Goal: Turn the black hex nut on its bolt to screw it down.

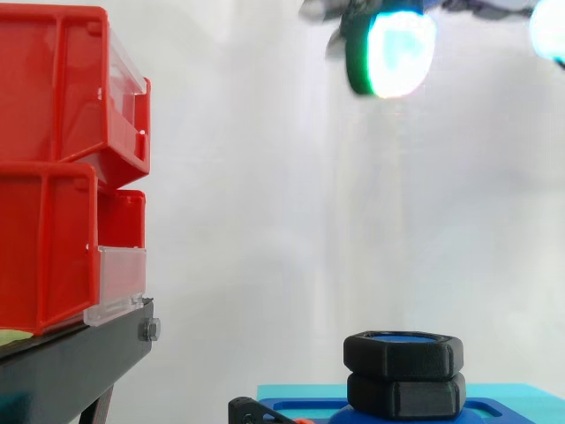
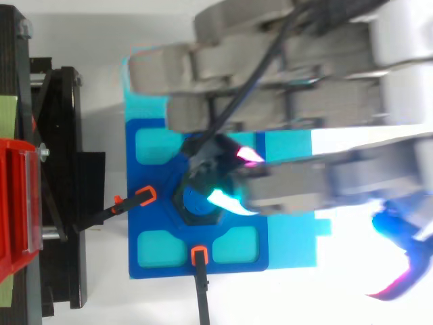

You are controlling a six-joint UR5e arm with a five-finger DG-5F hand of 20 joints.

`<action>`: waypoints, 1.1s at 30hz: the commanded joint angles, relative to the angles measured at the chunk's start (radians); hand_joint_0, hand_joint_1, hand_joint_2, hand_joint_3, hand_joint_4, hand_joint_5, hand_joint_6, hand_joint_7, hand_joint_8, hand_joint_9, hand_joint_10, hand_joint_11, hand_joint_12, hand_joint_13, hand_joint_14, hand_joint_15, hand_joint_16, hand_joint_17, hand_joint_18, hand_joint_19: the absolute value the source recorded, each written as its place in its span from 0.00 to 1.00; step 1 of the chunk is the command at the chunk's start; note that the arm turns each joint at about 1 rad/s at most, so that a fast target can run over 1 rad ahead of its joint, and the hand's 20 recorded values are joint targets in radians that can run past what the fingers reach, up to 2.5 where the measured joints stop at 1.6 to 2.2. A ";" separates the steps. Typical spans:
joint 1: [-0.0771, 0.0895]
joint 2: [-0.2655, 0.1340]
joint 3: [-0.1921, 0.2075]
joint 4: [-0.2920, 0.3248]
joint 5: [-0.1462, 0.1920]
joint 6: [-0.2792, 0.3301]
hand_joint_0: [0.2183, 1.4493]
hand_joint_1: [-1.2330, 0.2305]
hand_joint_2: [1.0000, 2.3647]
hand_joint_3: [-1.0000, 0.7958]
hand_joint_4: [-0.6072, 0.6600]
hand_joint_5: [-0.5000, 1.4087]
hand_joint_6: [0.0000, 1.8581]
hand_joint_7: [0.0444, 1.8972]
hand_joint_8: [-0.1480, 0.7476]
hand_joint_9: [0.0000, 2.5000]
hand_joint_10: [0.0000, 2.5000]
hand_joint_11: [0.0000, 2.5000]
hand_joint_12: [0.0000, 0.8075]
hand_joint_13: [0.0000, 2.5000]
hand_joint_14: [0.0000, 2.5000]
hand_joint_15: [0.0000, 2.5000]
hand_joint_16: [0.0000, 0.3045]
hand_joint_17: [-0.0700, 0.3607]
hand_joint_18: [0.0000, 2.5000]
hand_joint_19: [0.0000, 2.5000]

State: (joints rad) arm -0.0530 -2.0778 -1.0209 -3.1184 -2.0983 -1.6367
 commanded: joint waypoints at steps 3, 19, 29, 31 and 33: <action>0.004 0.185 -0.432 0.284 0.067 0.152 0.16 0.54 0.00 0.28 0.71 0.18 0.27 0.44 0.57 0.19 0.00 0.06 0.44 0.12 0.00 0.02 0.20 0.48 0.16 0.18; 0.001 0.321 -0.659 0.448 0.362 0.699 0.17 0.53 0.00 0.28 0.69 0.18 0.27 0.42 0.54 0.18 0.00 0.06 0.42 0.10 0.00 0.01 0.19 0.46 0.14 0.18; 0.005 0.311 -0.659 0.435 0.432 0.732 0.18 0.53 0.00 0.28 0.69 0.18 0.27 0.42 0.54 0.18 0.00 0.06 0.42 0.11 0.00 0.01 0.18 0.46 0.14 0.18; 0.005 0.311 -0.660 0.426 0.432 0.729 0.18 0.53 0.00 0.28 0.69 0.18 0.27 0.42 0.54 0.18 0.00 0.06 0.42 0.11 0.00 0.02 0.18 0.46 0.14 0.18; 0.005 0.311 -0.659 0.419 0.434 0.727 0.18 0.53 0.00 0.28 0.69 0.18 0.27 0.42 0.53 0.17 0.00 0.06 0.41 0.10 0.00 0.02 0.19 0.46 0.13 0.18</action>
State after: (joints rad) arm -0.0479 -1.7654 -1.6804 -2.6894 -1.6666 -0.9111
